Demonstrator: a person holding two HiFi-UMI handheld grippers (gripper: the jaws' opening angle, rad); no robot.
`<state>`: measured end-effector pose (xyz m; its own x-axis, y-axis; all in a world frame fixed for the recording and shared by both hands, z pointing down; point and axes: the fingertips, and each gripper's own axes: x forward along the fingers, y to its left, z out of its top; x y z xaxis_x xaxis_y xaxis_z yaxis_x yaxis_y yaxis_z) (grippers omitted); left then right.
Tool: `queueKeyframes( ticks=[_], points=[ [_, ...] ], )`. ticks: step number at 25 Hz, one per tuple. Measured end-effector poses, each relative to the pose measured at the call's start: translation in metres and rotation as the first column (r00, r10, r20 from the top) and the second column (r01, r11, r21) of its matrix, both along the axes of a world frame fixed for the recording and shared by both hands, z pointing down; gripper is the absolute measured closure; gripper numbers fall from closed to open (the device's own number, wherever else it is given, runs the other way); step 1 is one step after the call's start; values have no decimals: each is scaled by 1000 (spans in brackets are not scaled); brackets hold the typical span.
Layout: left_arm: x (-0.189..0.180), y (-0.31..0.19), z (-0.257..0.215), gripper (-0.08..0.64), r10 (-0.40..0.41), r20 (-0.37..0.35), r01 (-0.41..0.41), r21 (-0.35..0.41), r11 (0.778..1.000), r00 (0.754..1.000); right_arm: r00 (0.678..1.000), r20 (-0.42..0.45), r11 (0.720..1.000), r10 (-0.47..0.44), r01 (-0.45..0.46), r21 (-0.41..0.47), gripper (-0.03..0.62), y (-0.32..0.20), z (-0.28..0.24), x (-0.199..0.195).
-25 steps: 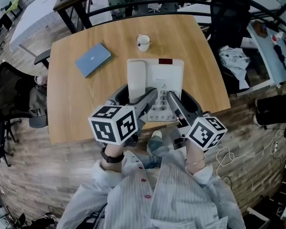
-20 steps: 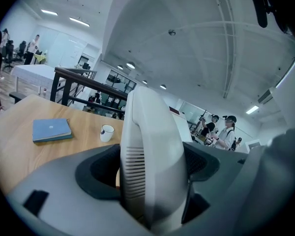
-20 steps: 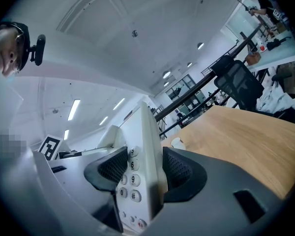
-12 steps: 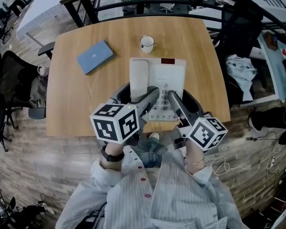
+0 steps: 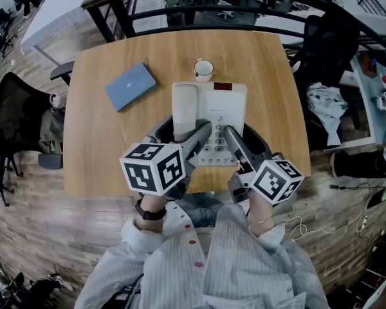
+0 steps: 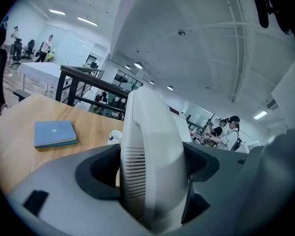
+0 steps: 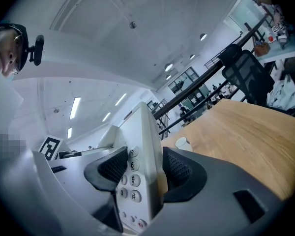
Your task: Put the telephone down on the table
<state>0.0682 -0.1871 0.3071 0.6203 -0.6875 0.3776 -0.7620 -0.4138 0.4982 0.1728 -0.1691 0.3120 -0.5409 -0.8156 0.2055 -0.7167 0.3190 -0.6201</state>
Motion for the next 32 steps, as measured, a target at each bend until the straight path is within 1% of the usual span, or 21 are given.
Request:
queueKeyframes(
  ticks=[6, 9, 16, 22, 28, 32],
  points=[
    [-6, -11, 2, 172, 3, 2, -3, 7, 1000, 1000, 1000, -12, 1000, 3, -3, 3, 353, -10, 1, -7],
    [-4, -15, 3, 172, 5, -5, -5, 1, 1000, 1000, 1000, -15, 1000, 1, -1, -2, 353, -14, 1, -5],
    [-8, -18, 14, 172, 11, 7, -11, -20, 1000, 1000, 1000, -19, 1000, 1, -1, -31, 353, -17, 10, -10],
    [-15, -14, 35, 172, 16, -6, -16, -63, 998, 1000, 1000, -26, 998, 9, -11, -69, 353, -13, 30, -17],
    [-18, -10, 60, 172, 8, -10, -10, -125, 992, 1000, 999, -36, 992, 4, -8, -124, 353, -10, 53, -19],
    [-18, -7, 71, 172, 14, -5, -15, -148, 989, 1000, 1000, -9, 988, 7, -8, -155, 353, -7, 68, -18]
  ],
)
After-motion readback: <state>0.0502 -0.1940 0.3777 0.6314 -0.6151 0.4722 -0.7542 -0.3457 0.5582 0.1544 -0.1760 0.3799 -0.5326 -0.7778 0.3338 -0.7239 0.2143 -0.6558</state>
